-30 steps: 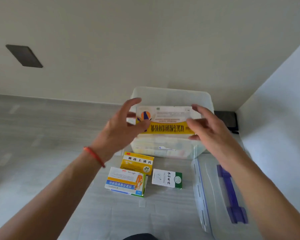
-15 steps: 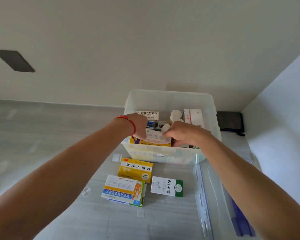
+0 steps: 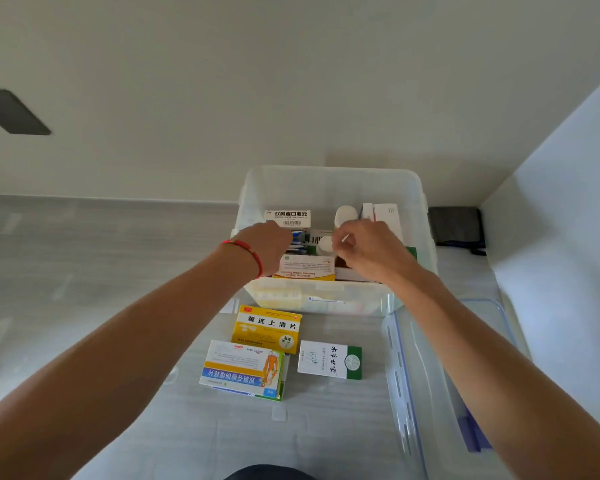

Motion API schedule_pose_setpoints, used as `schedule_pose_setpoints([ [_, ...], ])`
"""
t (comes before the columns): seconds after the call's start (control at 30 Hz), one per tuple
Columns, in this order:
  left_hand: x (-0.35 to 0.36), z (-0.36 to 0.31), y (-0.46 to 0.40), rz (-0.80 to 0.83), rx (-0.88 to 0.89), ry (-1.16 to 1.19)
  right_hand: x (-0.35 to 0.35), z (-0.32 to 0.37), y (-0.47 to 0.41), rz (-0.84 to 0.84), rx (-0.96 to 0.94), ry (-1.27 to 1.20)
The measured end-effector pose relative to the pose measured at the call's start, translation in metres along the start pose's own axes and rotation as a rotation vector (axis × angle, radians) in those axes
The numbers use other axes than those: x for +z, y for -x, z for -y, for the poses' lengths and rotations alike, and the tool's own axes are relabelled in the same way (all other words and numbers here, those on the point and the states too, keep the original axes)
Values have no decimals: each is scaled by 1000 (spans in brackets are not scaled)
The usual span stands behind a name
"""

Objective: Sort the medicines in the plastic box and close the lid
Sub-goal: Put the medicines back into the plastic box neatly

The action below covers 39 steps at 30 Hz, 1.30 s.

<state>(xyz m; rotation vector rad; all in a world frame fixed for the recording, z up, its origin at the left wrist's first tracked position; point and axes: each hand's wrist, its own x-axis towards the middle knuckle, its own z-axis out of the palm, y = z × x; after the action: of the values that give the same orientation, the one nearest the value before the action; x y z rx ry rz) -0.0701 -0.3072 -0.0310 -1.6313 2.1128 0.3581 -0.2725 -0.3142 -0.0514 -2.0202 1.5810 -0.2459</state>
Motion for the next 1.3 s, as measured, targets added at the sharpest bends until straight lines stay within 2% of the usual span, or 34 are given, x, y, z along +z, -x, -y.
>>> schedule_pose_setpoints([
  [0.07, -2, 4, 20, -256, 5, 180, -10, 8, 24, -168, -124, -135],
  [0.13, 4, 8, 52, -712, 127, 446, -14, 18, 55, -235, -283, -309],
  [0.2, 24, 14, 89, -1059, 223, 585, -3, 24, 88, -160, -400, -408],
  [0.23, 42, 15, 104, -1129, 201, 595, 10, 23, 102, -80, -404, -398],
  [0.27, 63, 15, 116, -1132, 160, 601, 26, 19, 113, 7, -373, -349],
  [0.33, 115, 12, 131, -994, 91, 611, 64, 8, 127, 150, -266, -125],
  [0.4, 163, 11, 135, -707, 35, 572, 101, 1, 132, 231, -209, 84],
  [0.5, 215, 17, 136, -213, -63, 305, 146, 7, 132, 279, -274, 162],
  [0.57, 232, 22, 135, -93, -56, 236, 172, 17, 130, 286, -332, 252],
  [0.77, 237, 23, 126, -178, 21, 245, 209, 47, 133, 204, -292, 506],
  [1.0, 247, 27, 127, -212, 72, 300, 220, 57, 139, 190, -209, 503],
  [1.3, 248, 22, 128, -135, 80, 272, 221, 54, 140, 179, -211, 527],
])
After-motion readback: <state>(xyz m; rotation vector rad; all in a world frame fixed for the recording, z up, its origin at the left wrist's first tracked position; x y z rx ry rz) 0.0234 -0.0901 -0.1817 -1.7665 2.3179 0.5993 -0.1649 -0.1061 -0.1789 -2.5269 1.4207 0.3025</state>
